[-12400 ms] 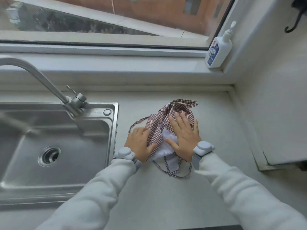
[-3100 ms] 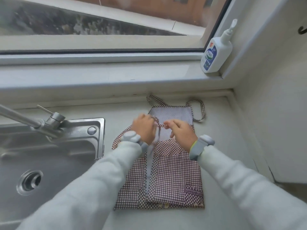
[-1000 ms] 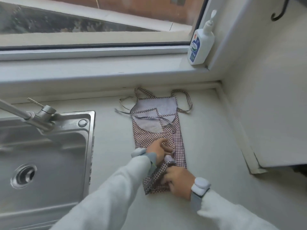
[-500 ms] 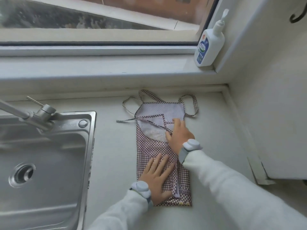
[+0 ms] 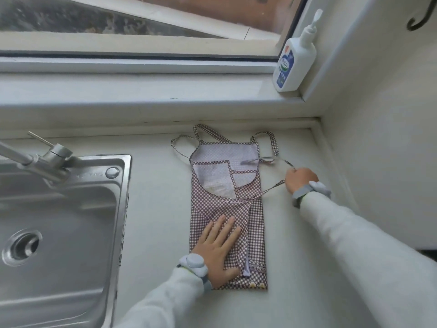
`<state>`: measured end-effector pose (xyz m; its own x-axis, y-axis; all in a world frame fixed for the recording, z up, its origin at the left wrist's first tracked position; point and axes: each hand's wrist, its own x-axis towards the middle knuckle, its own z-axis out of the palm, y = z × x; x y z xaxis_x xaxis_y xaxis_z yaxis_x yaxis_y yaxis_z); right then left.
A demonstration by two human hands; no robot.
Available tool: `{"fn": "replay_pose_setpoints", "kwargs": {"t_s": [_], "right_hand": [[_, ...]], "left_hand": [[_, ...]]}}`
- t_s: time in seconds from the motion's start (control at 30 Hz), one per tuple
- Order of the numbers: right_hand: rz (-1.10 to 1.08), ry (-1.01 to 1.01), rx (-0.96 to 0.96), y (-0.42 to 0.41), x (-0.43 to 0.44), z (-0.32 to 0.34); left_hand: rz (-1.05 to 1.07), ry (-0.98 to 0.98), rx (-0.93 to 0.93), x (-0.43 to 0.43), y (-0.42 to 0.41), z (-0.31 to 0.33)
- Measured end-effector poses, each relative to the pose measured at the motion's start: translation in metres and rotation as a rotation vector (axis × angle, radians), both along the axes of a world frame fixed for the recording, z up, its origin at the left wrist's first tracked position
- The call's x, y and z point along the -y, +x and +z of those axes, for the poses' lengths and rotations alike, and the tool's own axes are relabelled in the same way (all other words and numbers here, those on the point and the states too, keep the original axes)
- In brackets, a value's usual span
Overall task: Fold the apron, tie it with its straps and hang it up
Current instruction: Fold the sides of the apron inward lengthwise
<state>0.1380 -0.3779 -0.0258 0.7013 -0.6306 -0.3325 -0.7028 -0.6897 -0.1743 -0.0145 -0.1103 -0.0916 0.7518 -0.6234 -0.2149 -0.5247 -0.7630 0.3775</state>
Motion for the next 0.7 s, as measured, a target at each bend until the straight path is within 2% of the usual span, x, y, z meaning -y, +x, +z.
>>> {"fn": "replay_pose_setpoints", "kwargs": {"t_s": [0.13, 0.23, 0.3, 0.37, 0.43, 0.53, 0.63, 0.7], "right_hand": [[-0.091, 0.061, -0.101, -0.016, 0.024, -0.008], [-0.117, 0.115, -0.012, -0.027, 0.025, -0.014], [-0.088, 0.091, 0.077, -0.043, 0.011, -0.011], [0.096, 0.048, 0.219, -0.071, -0.011, -0.003], [0.390, 0.042, 0.325, -0.106, -0.037, 0.005], [0.764, 0.038, 0.136, -0.159, -0.079, 0.016], [0.871, -0.021, -0.058, -0.196, -0.105, 0.008], [0.811, -0.008, -0.041, -0.209, -0.112, 0.002]], "left_hand": [[0.015, -0.053, -0.009, -0.001, -0.004, 0.008], [0.096, -0.232, -0.078, -0.007, 0.001, 0.015], [0.156, -0.315, -0.040, -0.019, 0.005, 0.021], [0.145, -0.340, 0.063, -0.036, 0.001, 0.024], [0.094, -0.333, 0.102, -0.050, -0.007, 0.030], [0.018, -0.278, 0.080, -0.062, -0.021, 0.035], [-0.022, -0.212, 0.078, -0.063, -0.033, 0.032], [0.004, -0.224, 0.091, -0.062, -0.039, 0.029]]}}
